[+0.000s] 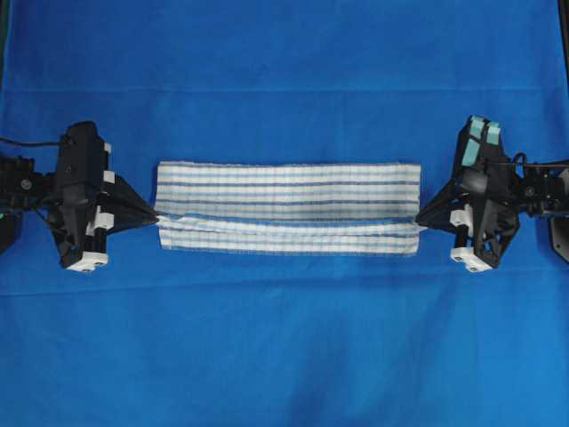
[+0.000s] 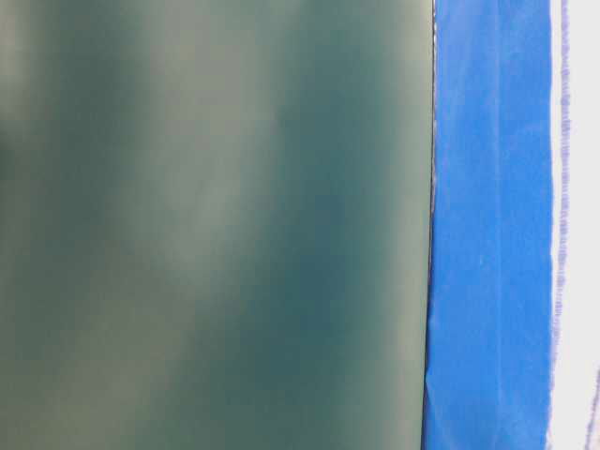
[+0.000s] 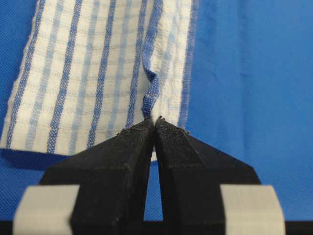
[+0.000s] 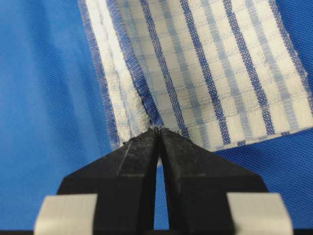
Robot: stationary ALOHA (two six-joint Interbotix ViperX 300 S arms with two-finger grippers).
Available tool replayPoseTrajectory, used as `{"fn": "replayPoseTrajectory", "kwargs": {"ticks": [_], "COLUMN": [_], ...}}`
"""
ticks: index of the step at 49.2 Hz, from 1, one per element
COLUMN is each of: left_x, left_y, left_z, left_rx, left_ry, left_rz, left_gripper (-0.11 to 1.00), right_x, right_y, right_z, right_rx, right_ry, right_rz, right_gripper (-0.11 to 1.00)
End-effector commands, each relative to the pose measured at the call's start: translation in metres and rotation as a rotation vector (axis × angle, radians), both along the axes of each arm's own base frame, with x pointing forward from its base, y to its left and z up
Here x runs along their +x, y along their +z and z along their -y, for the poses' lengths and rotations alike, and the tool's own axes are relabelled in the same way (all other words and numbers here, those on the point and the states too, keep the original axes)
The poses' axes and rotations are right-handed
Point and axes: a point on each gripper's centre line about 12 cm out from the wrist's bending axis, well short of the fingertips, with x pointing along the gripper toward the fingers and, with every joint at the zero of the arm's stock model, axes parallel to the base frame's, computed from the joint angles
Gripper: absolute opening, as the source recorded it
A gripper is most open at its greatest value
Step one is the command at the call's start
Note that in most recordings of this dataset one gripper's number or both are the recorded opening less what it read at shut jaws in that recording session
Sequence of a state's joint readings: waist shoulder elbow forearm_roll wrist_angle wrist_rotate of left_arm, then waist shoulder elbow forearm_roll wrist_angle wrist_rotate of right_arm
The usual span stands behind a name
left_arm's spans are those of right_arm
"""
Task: Fold the blue towel.
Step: 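Release the folded edge and open both grippers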
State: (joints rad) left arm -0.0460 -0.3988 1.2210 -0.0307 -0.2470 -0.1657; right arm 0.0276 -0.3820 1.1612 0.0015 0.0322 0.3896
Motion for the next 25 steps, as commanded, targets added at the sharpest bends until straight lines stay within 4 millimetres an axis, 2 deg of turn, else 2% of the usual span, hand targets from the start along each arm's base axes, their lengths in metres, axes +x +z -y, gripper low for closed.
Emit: {"fn": "replayPoseTrajectory", "kwargs": {"ticks": [1,6,9,11,19,21,25], "left_x": [0.006,0.007,0.007,0.007,0.007,0.007,0.007], "left_y": [0.006,0.006,0.006,0.006,0.010,0.013,0.020], "left_z": [0.001,0.000,-0.001,-0.002,-0.002,-0.003,-0.007], "left_rx": [-0.001,0.000,0.000,0.000,0.009,0.012,0.021], "left_ry": [-0.001,0.002,0.005,0.007,0.002,0.003,0.014], "left_rz": [0.021,0.022,0.022,0.020,0.026,0.034,0.043], "left_gripper": [0.02,0.03,0.10,0.19,0.66,0.71,0.69], "right_x": [0.007,0.010,0.013,0.015,0.020,0.021,0.022], "right_y": [0.006,0.004,0.006,0.008,0.015,0.017,0.022], "right_z": [-0.001,-0.001,-0.003,-0.003,-0.005,-0.005,-0.004], "right_rx": [0.003,0.002,0.002,0.002,0.000,-0.003,-0.020], "right_ry": [0.001,0.002,0.007,0.009,0.015,0.020,0.032], "right_rz": [0.012,-0.009,-0.008,-0.002,0.002,-0.001,-0.002], "right_gripper": [0.03,0.03,0.03,0.03,0.05,0.14,0.39]}}
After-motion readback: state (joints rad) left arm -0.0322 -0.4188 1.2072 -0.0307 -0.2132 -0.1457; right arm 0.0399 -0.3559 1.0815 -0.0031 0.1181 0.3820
